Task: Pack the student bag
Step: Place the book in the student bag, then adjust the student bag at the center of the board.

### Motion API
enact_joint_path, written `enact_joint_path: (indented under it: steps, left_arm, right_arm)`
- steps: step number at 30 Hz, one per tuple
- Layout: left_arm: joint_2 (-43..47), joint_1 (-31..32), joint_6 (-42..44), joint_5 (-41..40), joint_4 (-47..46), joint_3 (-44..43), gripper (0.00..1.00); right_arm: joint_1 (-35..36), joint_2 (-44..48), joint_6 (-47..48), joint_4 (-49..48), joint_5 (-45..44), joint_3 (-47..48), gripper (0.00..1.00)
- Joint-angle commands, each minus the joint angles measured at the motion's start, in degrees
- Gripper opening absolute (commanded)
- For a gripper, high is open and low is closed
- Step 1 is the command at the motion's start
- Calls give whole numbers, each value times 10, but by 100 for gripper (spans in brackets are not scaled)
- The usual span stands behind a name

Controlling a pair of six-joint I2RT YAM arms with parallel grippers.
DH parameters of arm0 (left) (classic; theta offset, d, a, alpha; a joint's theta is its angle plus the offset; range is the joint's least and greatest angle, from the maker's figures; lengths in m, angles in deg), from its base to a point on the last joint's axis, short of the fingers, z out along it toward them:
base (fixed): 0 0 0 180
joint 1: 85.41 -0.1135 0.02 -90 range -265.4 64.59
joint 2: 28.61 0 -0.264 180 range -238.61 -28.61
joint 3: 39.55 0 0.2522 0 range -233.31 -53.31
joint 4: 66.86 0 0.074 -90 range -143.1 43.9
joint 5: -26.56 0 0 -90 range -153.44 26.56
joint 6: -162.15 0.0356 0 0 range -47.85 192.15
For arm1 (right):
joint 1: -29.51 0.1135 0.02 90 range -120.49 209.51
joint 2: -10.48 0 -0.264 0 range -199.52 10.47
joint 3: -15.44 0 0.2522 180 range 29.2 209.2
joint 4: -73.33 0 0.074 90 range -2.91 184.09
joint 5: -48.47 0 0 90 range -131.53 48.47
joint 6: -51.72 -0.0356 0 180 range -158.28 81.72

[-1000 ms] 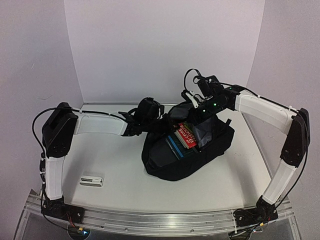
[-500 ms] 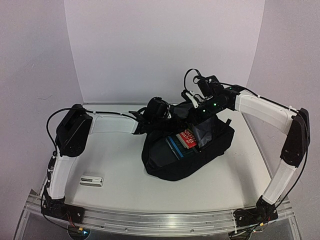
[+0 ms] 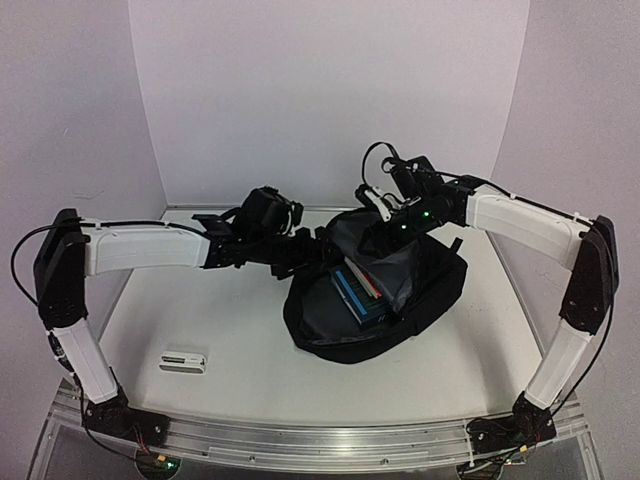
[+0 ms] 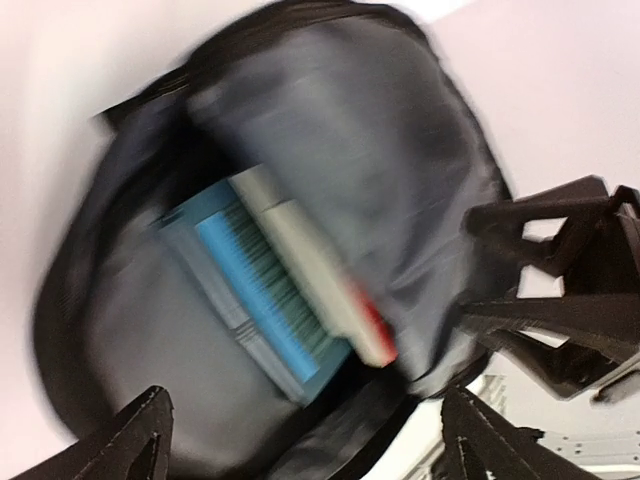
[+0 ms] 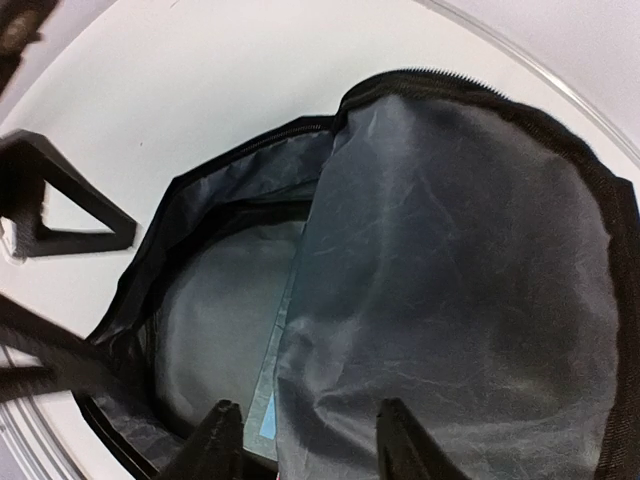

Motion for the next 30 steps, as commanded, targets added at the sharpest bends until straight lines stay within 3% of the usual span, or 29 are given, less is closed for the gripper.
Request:
enact_joint_path:
  steps: [1, 7, 10, 21, 25, 30]
  left_arm:
    - [75, -11, -35, -59, 69, 92, 97]
    - [123, -27, -57, -54, 28, 179, 99]
    - [118, -34, -55, -32, -1, 189, 99]
    - [42, -75, 18, 51, -25, 130, 100]
    - [-21, -76, 65, 106, -14, 65, 98]
    - [-75, -77, 54, 143, -41, 30, 91]
  right_arm:
    - [2, -12, 5, -11, 22, -14, 65]
    - [1, 23, 5, 0, 40, 6, 85]
    - [-8, 46, 12, 12, 43, 21, 90]
    - [-76, 60, 34, 37, -104, 32, 94]
    - [-87, 29, 38, 44, -98, 23, 90]
    - [-87, -2, 35, 59, 3, 16, 83]
